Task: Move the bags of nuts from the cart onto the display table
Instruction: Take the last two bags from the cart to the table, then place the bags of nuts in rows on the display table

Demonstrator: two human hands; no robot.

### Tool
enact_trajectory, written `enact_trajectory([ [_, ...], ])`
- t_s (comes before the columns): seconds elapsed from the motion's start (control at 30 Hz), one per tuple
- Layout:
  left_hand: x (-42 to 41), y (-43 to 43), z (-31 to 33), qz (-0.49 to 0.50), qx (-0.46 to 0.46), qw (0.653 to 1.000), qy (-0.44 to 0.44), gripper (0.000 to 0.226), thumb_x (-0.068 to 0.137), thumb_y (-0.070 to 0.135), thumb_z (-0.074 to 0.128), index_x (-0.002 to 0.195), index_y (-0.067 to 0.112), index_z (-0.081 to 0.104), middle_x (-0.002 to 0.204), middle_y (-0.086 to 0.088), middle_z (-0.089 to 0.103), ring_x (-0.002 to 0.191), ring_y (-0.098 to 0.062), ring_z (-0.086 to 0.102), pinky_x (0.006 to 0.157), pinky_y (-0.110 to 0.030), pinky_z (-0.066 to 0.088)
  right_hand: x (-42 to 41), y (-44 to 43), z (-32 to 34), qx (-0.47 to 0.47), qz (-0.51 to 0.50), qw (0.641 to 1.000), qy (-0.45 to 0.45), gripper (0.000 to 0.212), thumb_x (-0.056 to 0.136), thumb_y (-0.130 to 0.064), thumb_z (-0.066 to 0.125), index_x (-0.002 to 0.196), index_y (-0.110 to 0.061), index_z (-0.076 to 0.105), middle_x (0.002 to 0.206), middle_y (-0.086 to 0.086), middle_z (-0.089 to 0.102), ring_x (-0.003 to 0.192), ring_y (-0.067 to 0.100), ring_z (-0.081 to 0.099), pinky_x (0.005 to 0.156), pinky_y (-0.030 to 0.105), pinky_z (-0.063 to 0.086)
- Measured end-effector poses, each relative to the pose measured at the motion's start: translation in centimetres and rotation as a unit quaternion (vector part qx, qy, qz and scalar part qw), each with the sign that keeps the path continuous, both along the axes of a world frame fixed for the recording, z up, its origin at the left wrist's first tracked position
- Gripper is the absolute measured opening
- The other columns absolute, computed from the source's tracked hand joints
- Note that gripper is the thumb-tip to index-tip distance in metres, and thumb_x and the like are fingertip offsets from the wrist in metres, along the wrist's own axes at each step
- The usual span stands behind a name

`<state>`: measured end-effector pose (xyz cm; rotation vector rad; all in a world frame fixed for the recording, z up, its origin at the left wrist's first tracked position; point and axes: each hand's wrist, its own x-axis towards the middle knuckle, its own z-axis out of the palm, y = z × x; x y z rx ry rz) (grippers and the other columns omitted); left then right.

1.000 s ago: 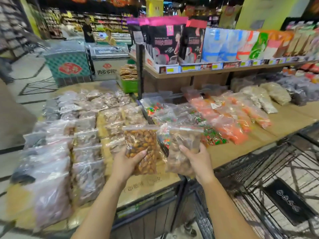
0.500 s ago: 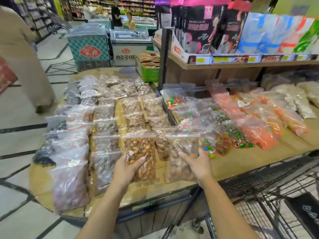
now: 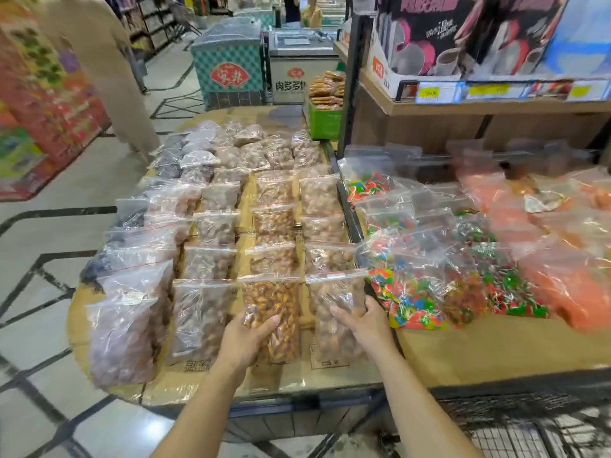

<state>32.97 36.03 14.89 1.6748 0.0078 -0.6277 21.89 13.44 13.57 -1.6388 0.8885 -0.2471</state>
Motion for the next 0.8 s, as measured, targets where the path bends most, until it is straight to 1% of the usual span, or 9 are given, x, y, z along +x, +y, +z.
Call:
enact_trajectory([
  [0.1,0.0,-0.5,-0.6,0.013,0.007,1.000,0.026,0.028,0.090,0.019,0.084,0.115,0.015,0.071,0.098,-0.006,0.084,0.089,-0.029,0.082,0.085,-0.048,0.065,0.4,-0.7,-0.8,0.025,0.008,1.000,0.002,0.112,0.082,-0.049,0.090,0.168,-0.011,0.030,0.168,0.007,0.043,0.151,0.029,0.046,0.118,0.045,0.047],
  [0.2,0.2,-0.8,-1.3,0.027,0.018,0.998,0.047,0.031,0.090,0.019,0.084,0.117,0.014,0.070,0.099,-0.008,0.083,0.090,-0.032,0.081,0.086,-0.054,0.065,0.8,-1.2,-1.5,0.036,0.010,0.999,0.016,0.111,0.083,-0.048,0.090,0.168,-0.011,0.029,0.168,0.007,0.043,0.152,0.029,0.046,0.119,0.045,0.046],
  [0.27,0.4,-1.1,-1.8,0.033,0.029,0.998,0.051,0.032,0.089,0.021,0.085,0.117,0.014,0.070,0.099,-0.007,0.083,0.090,-0.031,0.082,0.085,-0.054,0.065,0.9,-1.3,-1.6,0.045,0.008,0.998,0.033,0.111,0.079,-0.054,0.090,0.166,-0.012,0.035,0.163,0.006,0.050,0.148,0.029,0.051,0.117,0.044,0.047],
  [0.33,0.6,-1.3,-2.1,0.039,0.042,0.997,0.059,0.032,0.089,0.024,0.085,0.116,0.014,0.070,0.098,-0.008,0.083,0.088,-0.030,0.082,0.081,-0.051,0.066,1.1,-1.4,-2.0,0.043,0.006,0.998,0.046,0.112,0.069,-0.064,0.090,0.159,-0.014,0.046,0.153,0.005,0.061,0.138,0.026,0.060,0.112,0.044,0.053],
  [0.47,1.2,-1.5,-2.8,0.039,0.081,0.993,0.072,0.034,0.090,0.027,0.085,0.116,0.014,0.069,0.099,-0.008,0.083,0.085,-0.029,0.082,0.073,-0.044,0.067,1.4,-1.1,-1.9,0.035,0.002,0.997,0.072,0.078,0.083,-0.043,0.090,0.147,-0.015,0.057,0.136,0.000,0.070,0.124,0.020,0.067,0.097,0.034,0.056],
  [0.53,1.6,-1.5,-3.1,0.034,0.119,0.991,0.052,0.039,0.088,0.032,0.086,0.118,0.015,0.067,0.103,-0.008,0.082,0.088,-0.028,0.081,0.080,-0.048,0.067,1.5,-1.1,-2.0,0.023,0.011,0.996,0.080,0.078,0.083,-0.044,0.090,0.147,-0.016,0.056,0.135,-0.002,0.070,0.125,0.019,0.067,0.099,0.035,0.056],
  [0.67,2.1,-1.9,-3.4,0.033,0.219,0.975,0.000,0.064,0.081,0.041,0.090,0.124,0.011,0.053,0.113,-0.007,0.072,0.102,-0.029,0.073,0.090,-0.050,0.062,1.6,-1.3,-1.8,-0.017,0.045,0.993,0.107,0.077,0.088,-0.047,0.086,0.148,-0.014,0.051,0.137,-0.004,0.066,0.126,0.020,0.064,0.095,0.029,0.048],
  [0.73,2.3,-2.2,-3.4,0.022,0.303,0.951,-0.058,0.079,0.074,0.053,0.090,0.130,0.014,0.050,0.120,-0.008,0.066,0.111,-0.031,0.066,0.097,-0.052,0.058,1.6,-1.6,-1.7,-0.044,0.059,0.990,0.120,0.081,0.087,-0.051,0.085,0.149,-0.013,0.050,0.144,0.002,0.066,0.130,0.026,0.065,0.096,0.032,0.051],
  [0.8,1.8,-2.9,-2.3,0.011,0.383,0.915,-0.129,0.090,0.078,0.056,0.086,0.144,0.011,0.045,0.137,-0.013,0.056,0.129,-0.034,0.054,0.111,-0.053,0.048,1.7,-2.0,-1.6,-0.057,0.073,0.989,0.119,0.091,0.086,-0.058,0.082,0.155,-0.014,0.043,0.150,0.005,0.061,0.135,0.027,0.062,0.102,0.037,0.053],
])
